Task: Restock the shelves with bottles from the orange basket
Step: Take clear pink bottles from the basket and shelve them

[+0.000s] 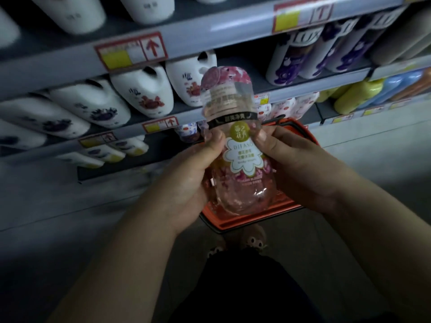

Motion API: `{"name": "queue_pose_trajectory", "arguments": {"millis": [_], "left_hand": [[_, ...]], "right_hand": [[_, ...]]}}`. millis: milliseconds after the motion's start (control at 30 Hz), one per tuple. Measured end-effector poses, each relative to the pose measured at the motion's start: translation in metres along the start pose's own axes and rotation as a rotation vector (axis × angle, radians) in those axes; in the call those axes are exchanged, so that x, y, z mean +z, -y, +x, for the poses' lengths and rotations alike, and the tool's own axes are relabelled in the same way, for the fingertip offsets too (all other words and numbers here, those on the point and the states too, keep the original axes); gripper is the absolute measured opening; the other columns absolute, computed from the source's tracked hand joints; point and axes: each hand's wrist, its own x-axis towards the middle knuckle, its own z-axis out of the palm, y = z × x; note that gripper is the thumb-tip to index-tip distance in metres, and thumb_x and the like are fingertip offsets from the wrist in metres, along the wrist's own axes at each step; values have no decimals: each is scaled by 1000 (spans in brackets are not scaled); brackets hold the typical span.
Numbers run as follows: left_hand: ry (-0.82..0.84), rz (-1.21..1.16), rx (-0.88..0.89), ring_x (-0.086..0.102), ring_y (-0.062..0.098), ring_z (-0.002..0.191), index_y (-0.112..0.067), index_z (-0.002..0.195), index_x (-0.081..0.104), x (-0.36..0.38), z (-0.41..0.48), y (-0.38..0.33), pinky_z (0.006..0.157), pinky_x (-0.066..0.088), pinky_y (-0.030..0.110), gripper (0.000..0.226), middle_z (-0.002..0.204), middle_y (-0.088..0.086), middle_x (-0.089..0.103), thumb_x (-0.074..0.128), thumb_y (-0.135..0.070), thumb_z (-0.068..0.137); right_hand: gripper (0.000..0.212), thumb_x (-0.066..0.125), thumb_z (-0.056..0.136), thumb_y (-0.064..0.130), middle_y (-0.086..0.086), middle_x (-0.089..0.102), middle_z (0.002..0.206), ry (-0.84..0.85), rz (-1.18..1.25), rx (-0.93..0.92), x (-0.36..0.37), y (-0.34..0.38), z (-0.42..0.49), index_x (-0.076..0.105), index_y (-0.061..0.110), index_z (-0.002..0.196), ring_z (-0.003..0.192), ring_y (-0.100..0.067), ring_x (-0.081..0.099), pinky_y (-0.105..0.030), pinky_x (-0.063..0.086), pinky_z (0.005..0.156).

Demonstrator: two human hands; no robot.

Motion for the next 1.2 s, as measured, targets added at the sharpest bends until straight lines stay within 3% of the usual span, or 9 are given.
{"name": "queue_pose_trajectory", "arguments": {"millis": [67, 133, 267, 467, 567, 633, 833, 1067, 1200], "left_hand": [[4, 31, 13, 56, 27, 123, -11, 135, 52, 16, -16, -18, 102, 45, 48, 58, 132, 10, 59, 51, -44, 87], [-4, 59, 25, 59, 25, 120, -12, 133, 53, 33, -33, -35, 101, 46, 48, 52, 130, 9, 62, 51, -43, 91], [-14, 60, 63, 63, 23, 115, -14, 129, 57, 64, -66, -68, 95, 51, 43, 51, 125, 8, 65, 47, -39, 86], [-48, 91, 145, 65, 25, 111, -12, 122, 62, 104, -106, -113, 93, 52, 45, 47, 122, 11, 66, 50, -37, 85], [-40, 136, 201, 61, 29, 116, -10, 126, 60, 123, -119, -128, 101, 44, 54, 48, 126, 14, 64, 51, -38, 88], [-38, 147, 236, 63, 27, 113, -11, 124, 61, 136, -126, -139, 99, 47, 51, 46, 124, 13, 65, 55, -36, 86], [-85, 129, 337, 64, 28, 112, -8, 123, 60, 164, -136, -163, 95, 50, 51, 49, 121, 13, 66, 66, -32, 81], [-204, 107, 415, 63, 28, 113, -13, 126, 58, 171, -149, -190, 96, 48, 56, 61, 121, 9, 67, 74, -38, 73], [-264, 96, 525, 65, 27, 110, -13, 126, 58, 164, -156, -215, 92, 51, 54, 65, 119, 9, 68, 79, -37, 69]], "right_hand": [[68, 67, 71, 34, -17, 68, 114, -4, -2, -13, 7, 17, -17, 48, 3, 129, 98, -26, 70, -35, 57, 67], [75, 74, 69, 37, -19, 67, 116, 5, -19, -31, 14, 32, -33, 47, 1, 130, 104, -31, 67, -43, 57, 80], [104, 85, 52, 50, -21, 65, 119, 28, -50, -56, 30, 65, -64, 44, 0, 132, 111, -41, 61, -61, 44, 96], [100, 86, 52, 44, -21, 66, 117, 59, -28, -127, 49, 116, -105, 45, 0, 132, 107, -34, 65, -41, 54, 83], [87, 82, 60, 39, -18, 67, 117, 50, -49, -173, 56, 140, -127, 48, 2, 130, 106, -30, 66, -41, 53, 86], [78, 78, 63, 36, -15, 68, 115, 47, -70, -203, 58, 154, -140, 50, 4, 128, 103, -26, 67, -41, 53, 86], [56, 69, 63, 34, -4, 72, 96, 37, -140, -307, 64, 194, -170, 56, 13, 113, 82, -12, 71, -29, 54, 72], [54, 67, 62, 41, -6, 68, 99, 20, -272, -442, 86, 224, -179, 57, 15, 108, 78, -11, 70, -27, 53, 67], [62, 62, 68, 51, -4, 63, 109, 44, -502, -524, 109, 239, -172, 51, 25, 123, 93, -13, 67, -24, 54, 74]]}}
